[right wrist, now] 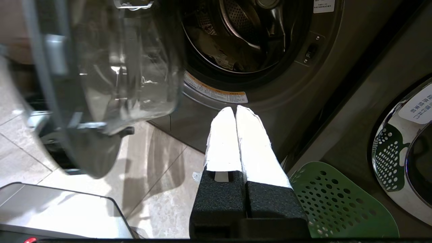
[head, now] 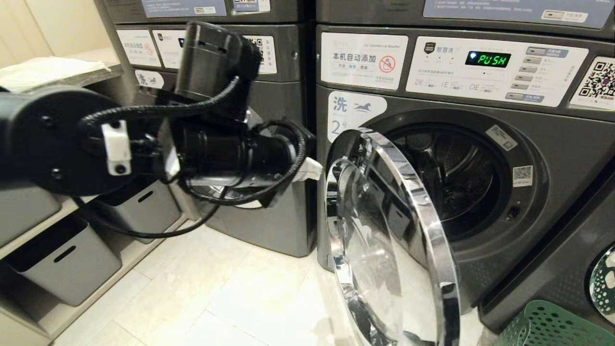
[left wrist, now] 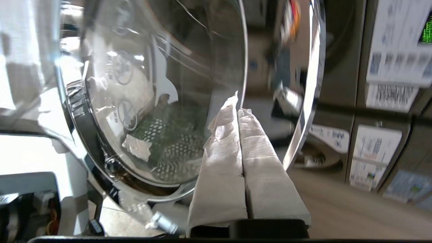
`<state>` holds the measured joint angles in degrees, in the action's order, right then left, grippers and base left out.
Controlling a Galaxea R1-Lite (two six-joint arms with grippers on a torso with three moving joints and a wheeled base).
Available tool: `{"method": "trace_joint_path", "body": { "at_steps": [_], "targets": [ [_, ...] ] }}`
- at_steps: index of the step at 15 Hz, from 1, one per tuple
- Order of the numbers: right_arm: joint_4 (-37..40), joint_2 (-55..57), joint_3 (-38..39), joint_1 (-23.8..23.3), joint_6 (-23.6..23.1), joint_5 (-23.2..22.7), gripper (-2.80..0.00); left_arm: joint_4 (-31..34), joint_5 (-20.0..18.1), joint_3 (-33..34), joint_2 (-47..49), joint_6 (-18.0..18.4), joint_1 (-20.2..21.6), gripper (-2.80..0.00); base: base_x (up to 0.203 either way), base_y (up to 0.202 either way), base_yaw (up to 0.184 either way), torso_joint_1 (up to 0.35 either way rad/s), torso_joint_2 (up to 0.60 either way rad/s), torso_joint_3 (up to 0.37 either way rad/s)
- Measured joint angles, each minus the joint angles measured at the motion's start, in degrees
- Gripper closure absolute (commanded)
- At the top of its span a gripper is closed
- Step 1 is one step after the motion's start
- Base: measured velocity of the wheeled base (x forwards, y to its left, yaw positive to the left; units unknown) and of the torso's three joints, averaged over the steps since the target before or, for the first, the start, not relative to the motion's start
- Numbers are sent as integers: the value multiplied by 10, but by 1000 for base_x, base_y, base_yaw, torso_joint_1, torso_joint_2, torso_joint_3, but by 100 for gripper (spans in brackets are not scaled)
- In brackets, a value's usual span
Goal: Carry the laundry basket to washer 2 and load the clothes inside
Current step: Close the washing machine door with the left hand
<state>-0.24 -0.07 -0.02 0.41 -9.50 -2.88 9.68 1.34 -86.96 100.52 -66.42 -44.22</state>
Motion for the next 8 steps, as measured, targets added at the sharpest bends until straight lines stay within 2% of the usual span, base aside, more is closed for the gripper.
{"method": "trace_joint_path", "body": {
  "at_steps": [2,4,6,8],
  "targets": [
    [0,0,0,0,0,0,0,-22,4,-23,27,9,-30,0,0,0,0,0,0,0],
    [0,0,0,0,0,0,0,-21,36,-37,40,35,-51,0,0,0,0,0,0,0],
    [0,0,0,0,0,0,0,-23,92,-10,36,88,-57,0,0,0,0,0,0,0],
    [0,0,0,0,0,0,0,-29,142,50,10,143,-58,0,0,0,0,0,0,0]
  ]
}}
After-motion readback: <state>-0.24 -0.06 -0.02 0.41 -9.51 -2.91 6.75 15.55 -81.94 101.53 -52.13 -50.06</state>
